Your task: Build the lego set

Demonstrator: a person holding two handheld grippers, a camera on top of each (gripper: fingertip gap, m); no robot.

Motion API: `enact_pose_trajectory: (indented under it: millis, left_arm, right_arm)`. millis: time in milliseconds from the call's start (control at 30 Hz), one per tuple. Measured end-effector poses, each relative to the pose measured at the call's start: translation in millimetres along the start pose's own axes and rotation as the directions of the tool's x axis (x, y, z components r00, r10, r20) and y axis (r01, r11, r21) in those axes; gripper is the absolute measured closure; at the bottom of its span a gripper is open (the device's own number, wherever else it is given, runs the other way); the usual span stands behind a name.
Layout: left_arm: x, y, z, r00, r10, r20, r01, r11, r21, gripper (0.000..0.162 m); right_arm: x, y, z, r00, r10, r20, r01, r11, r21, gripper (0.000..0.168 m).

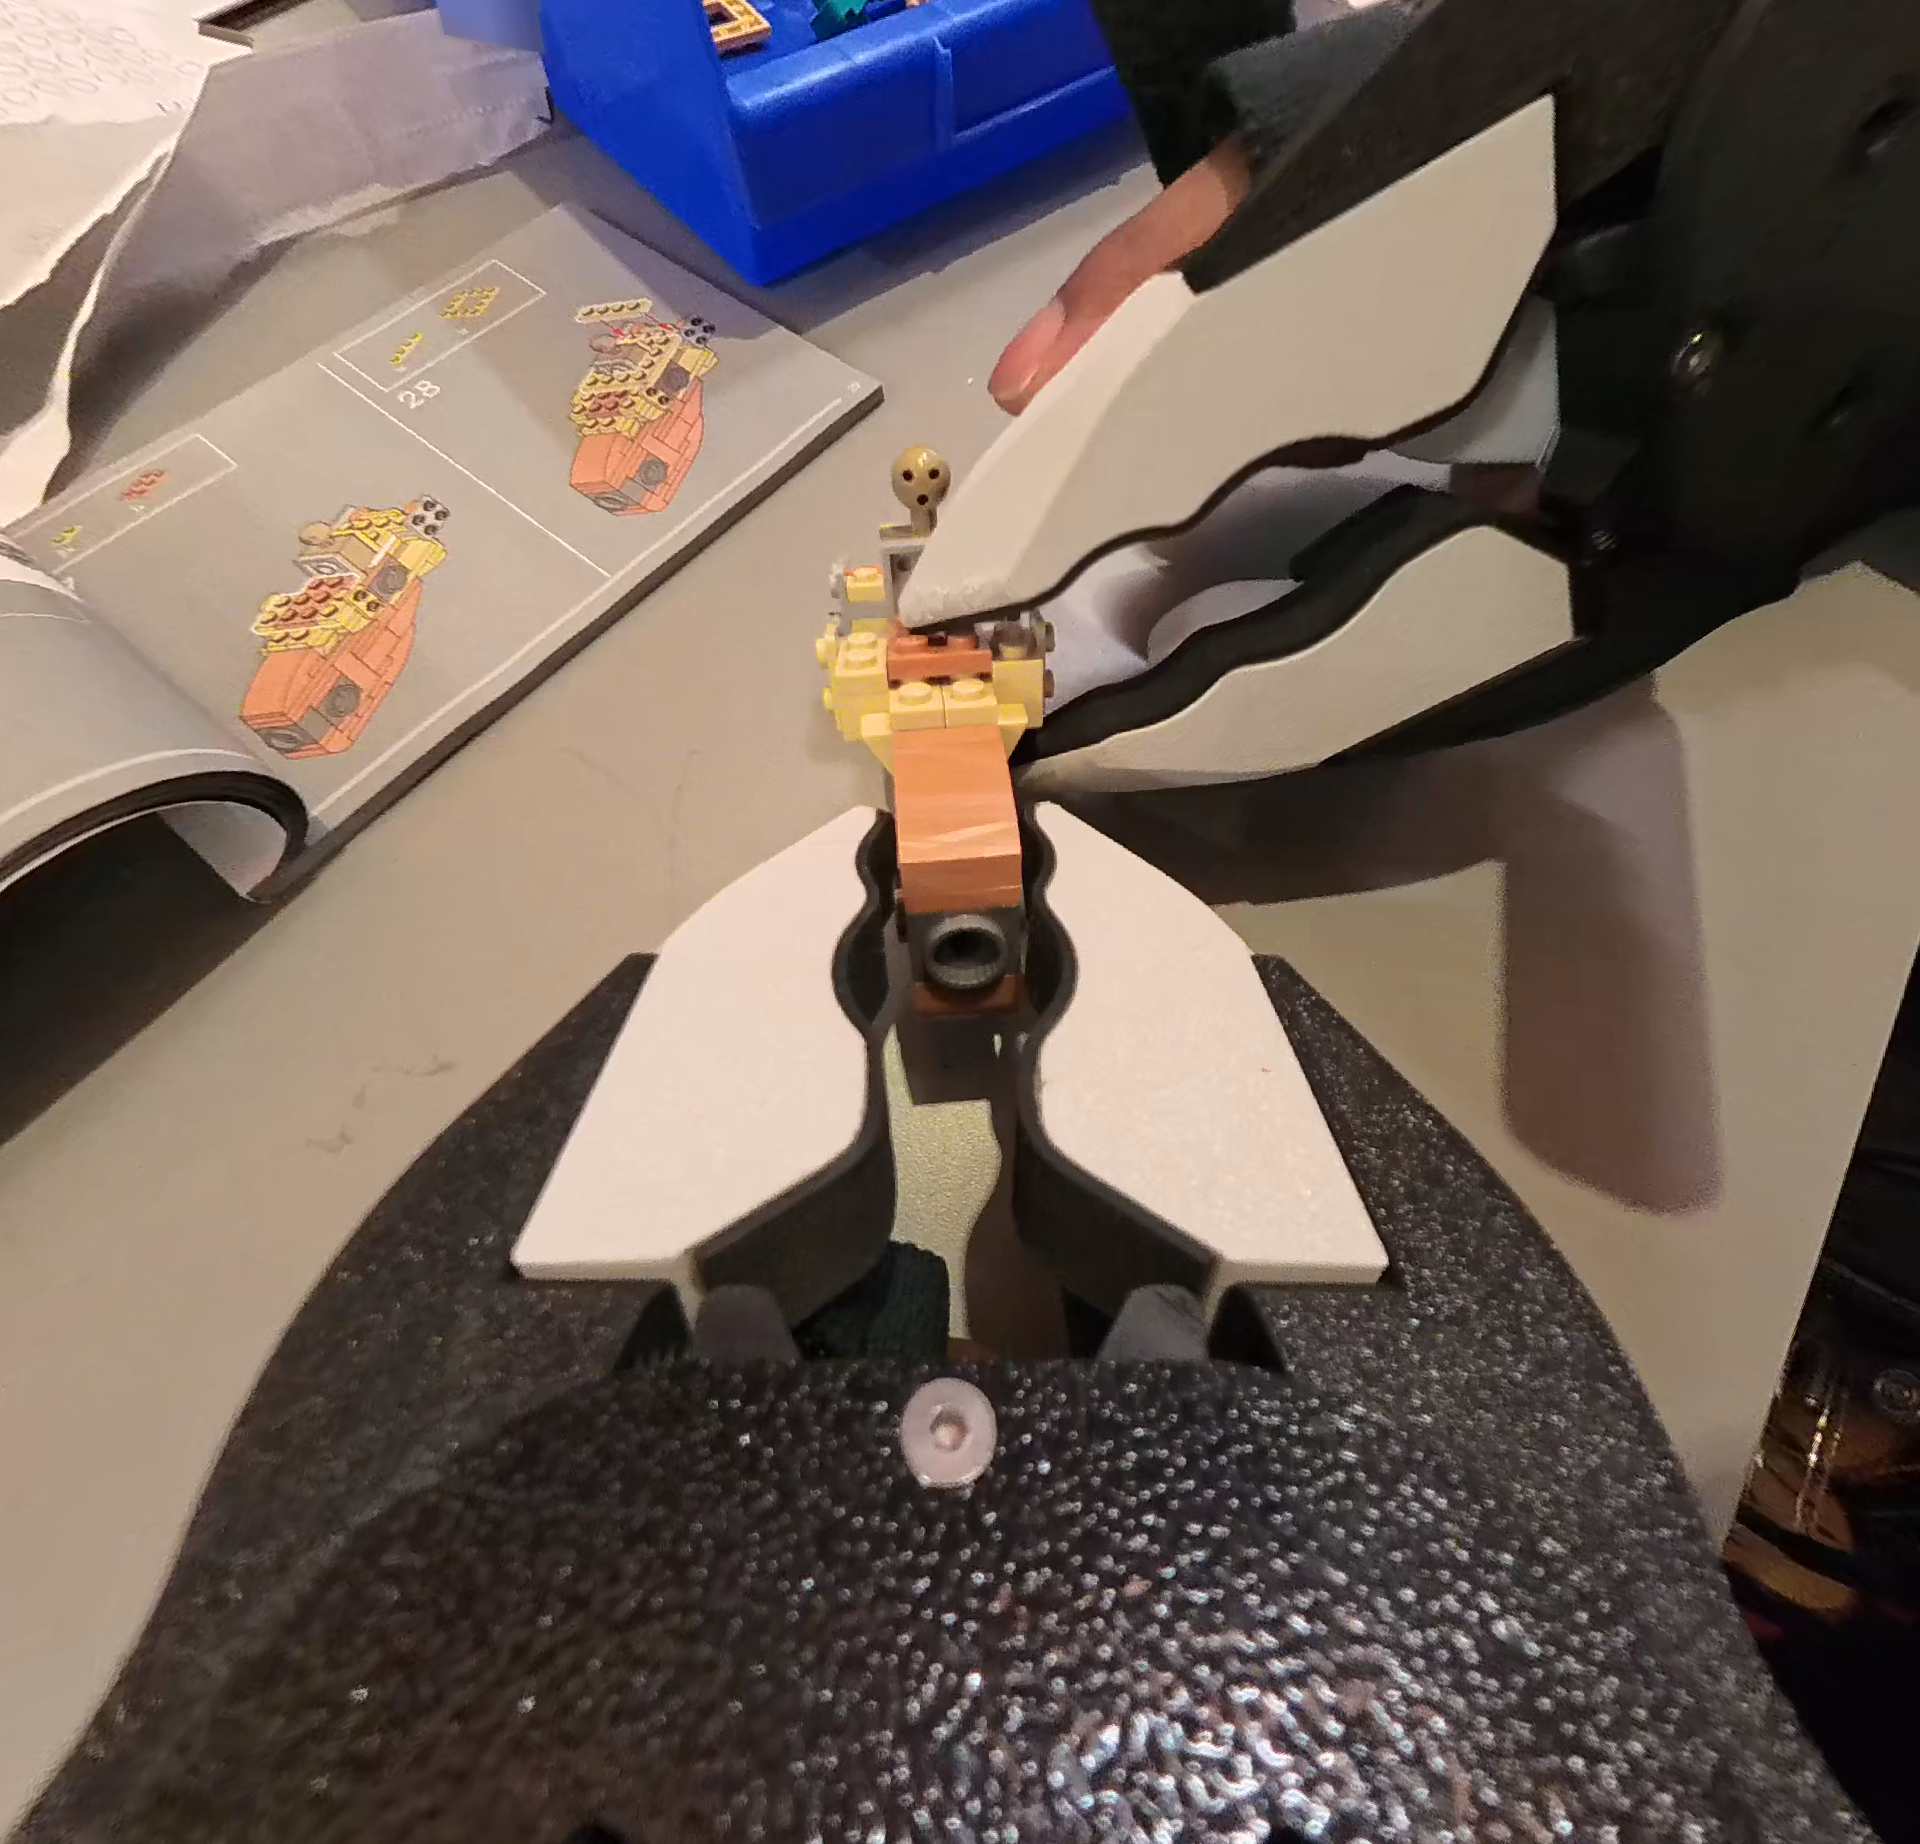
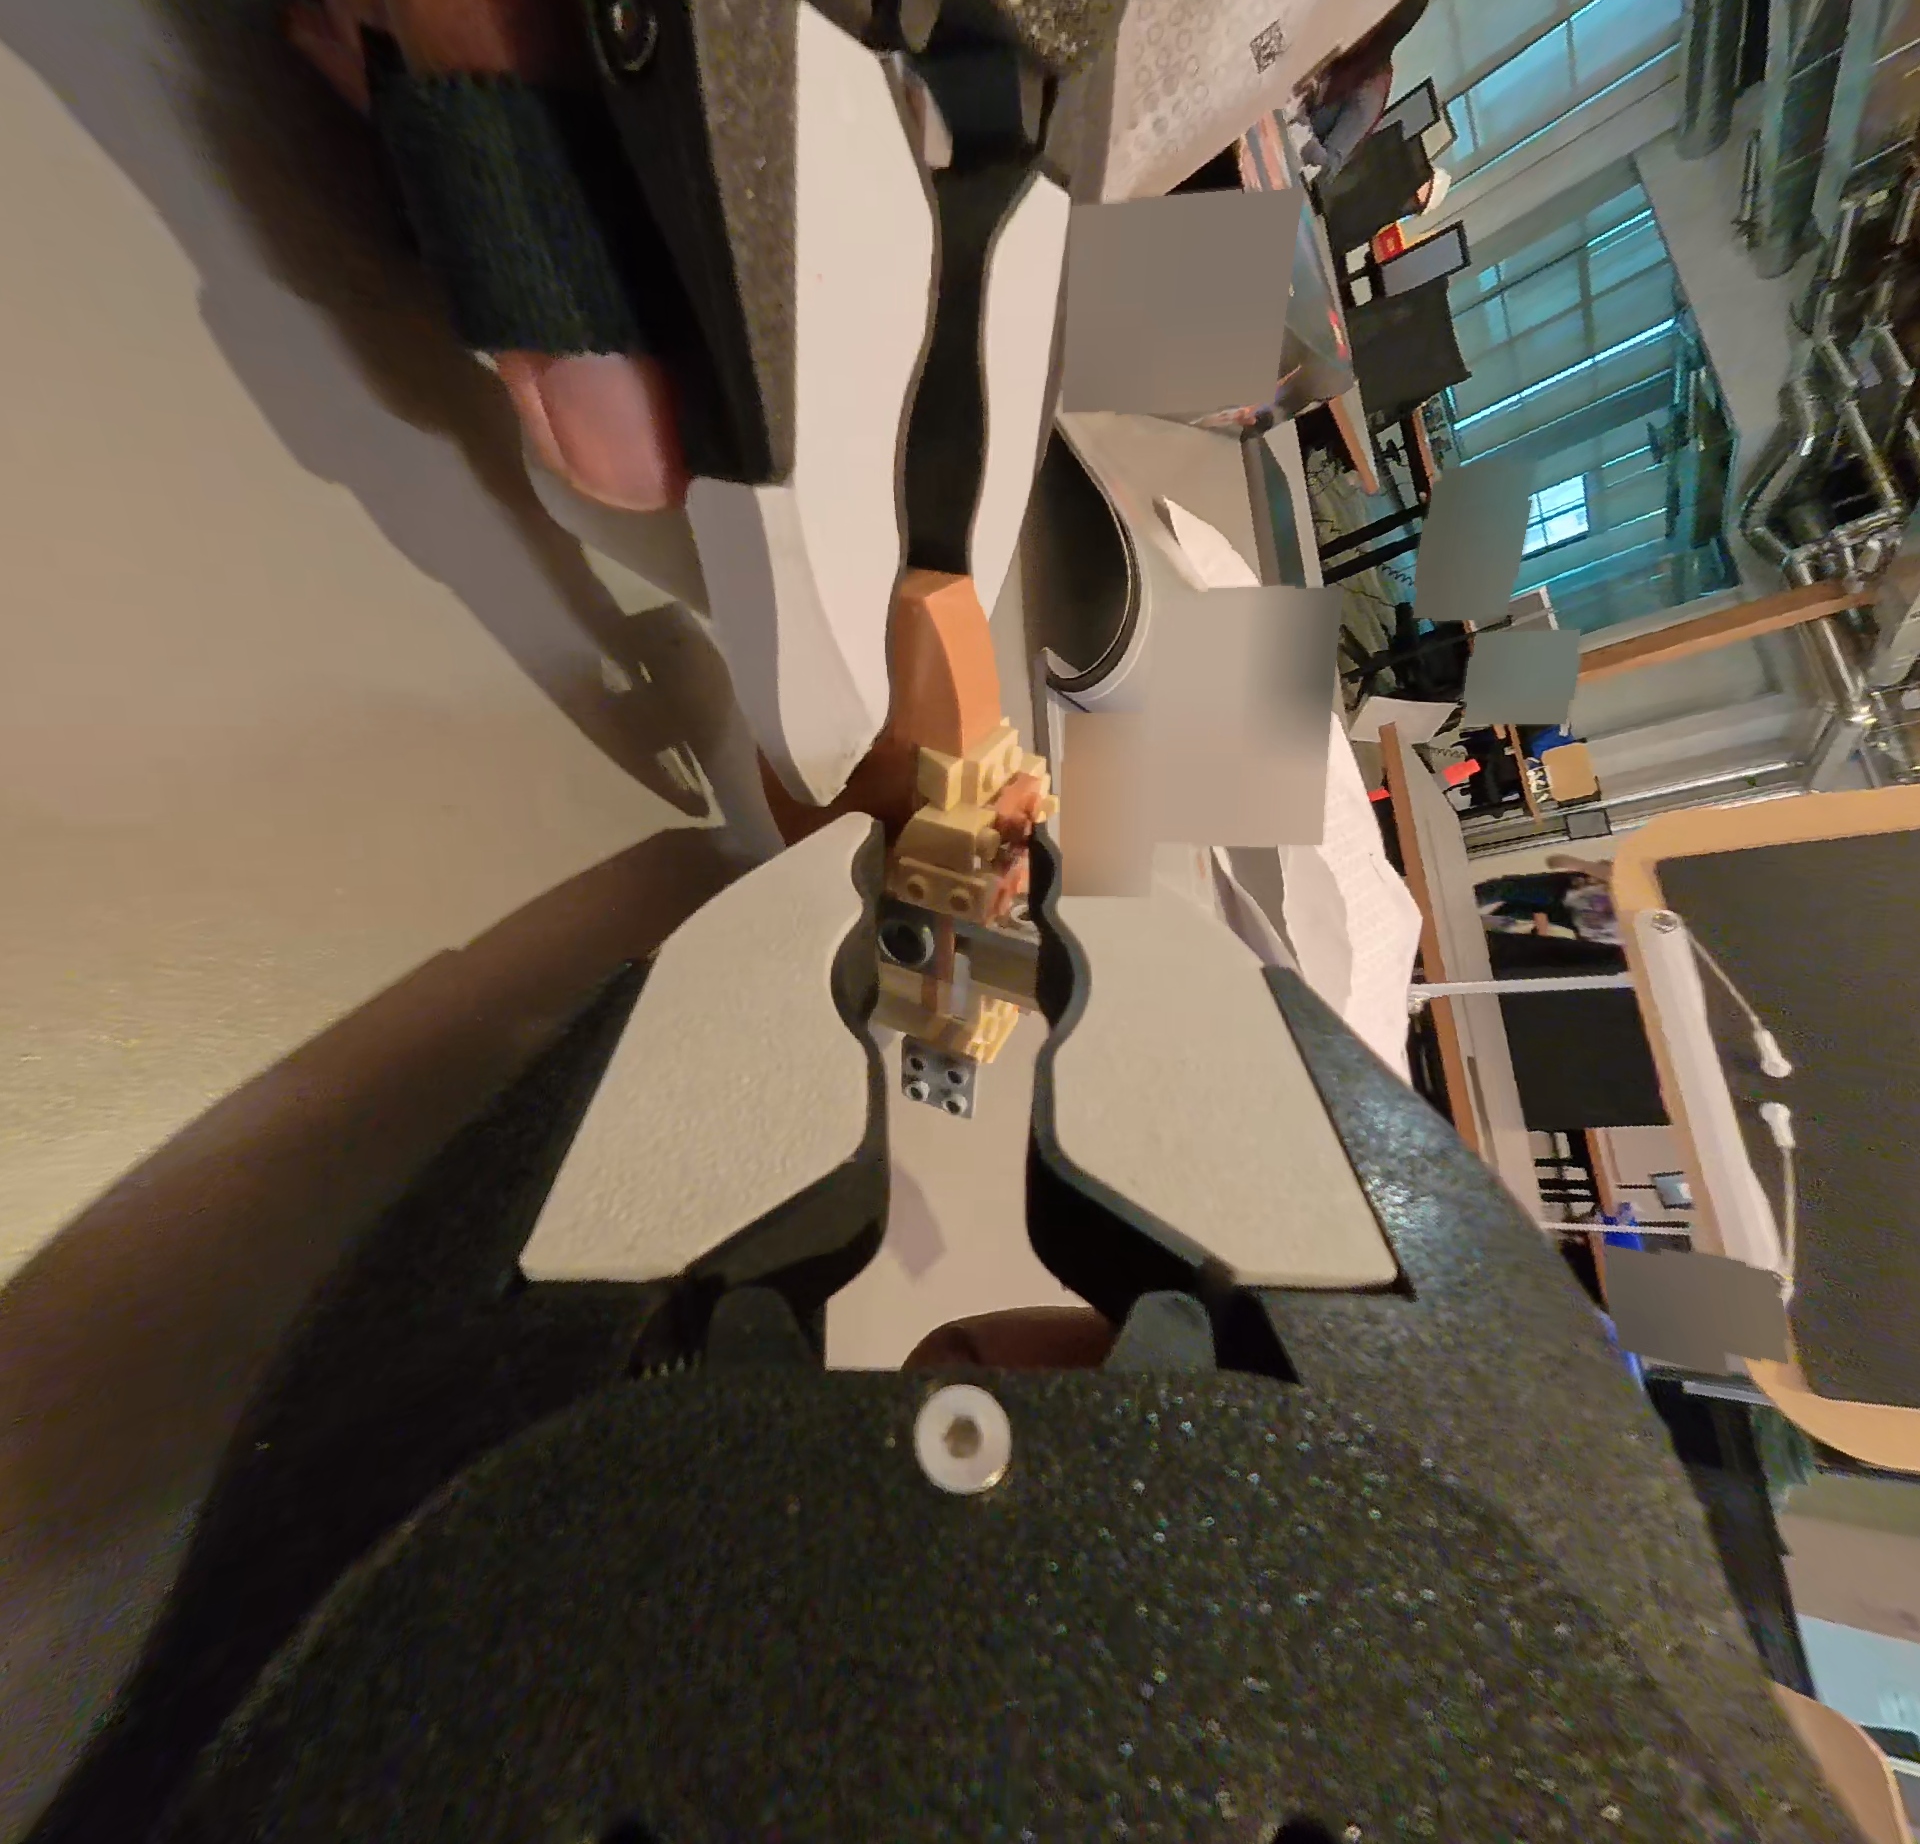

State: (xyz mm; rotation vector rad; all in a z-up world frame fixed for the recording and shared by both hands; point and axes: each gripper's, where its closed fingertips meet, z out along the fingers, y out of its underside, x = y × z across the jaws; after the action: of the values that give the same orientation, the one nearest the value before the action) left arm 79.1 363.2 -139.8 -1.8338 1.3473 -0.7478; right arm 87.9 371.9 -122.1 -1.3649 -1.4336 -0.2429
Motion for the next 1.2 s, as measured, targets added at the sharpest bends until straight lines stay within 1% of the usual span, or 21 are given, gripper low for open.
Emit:
enact_pose_trajectory:
  millis: [267, 833, 967, 1000, 1033, 1067, 1133, 1200]
  left_arm:
    - [1, -5, -1, 1.0, 0.008, -0.01, -0.008, 0.999, 0.032, 0.14]
    - [7, -6, 3, 0.998, 0.054, -0.026, -0.053, 0.998, 0.026, 0.14]
    - [3, -12, -2, 0.999, 0.024, -0.031, -0.021, 0.997, 0.075, 0.14]
    - [3, -12, -4, 0.999, 0.016, -0.035, -0.013, 0.996, 0.083, 0.14]
    - [2, -13, -4, 0.999, 0.012, -0.035, -0.009, 0.996, 0.089, 0.14]
    - [2, -13, -5, 0.999, 0.01, -0.031, -0.008, 0.996, 0.089, 0.14]
    - [0, -12, -5, 1.0, 0.016, -0.027, -0.013, 0.996, 0.088, 0.14]
    - [-3, -9, -6, 1.0, 0.02, -0.022, -0.018, 0.997, 0.07, 0.14]
  right_arm:
    - [3, 0, -2, 1.0, -0.028, 0.015, 0.028, 1.0, -0.002, 0.144]
    - [1, 1, -6, 0.997, -0.022, 0.08, 0.022, 1.0, -0.004, 0.147]
    - [5, -3, -6, 1.0, 0.003, 0.023, -0.004, 1.0, 0.028, 0.146]
    - [7, -4, -6, 1.0, -0.006, 0.003, 0.006, 0.999, 0.034, 0.146]
    - [9, -5, -6, 1.0, -0.018, -0.017, 0.019, 0.999, 0.038, 0.14]
    - [10, -5, -7, 0.999, -0.027, -0.027, 0.028, 0.999, 0.037, 0.128]
    - [12, -4, -8, 0.999, -0.029, -0.025, 0.03, 0.999, 0.033, 0.123]
    - [14, -1, -11, 1.0, -0.016, -0.019, 0.016, 0.999, 0.032, 0.123]
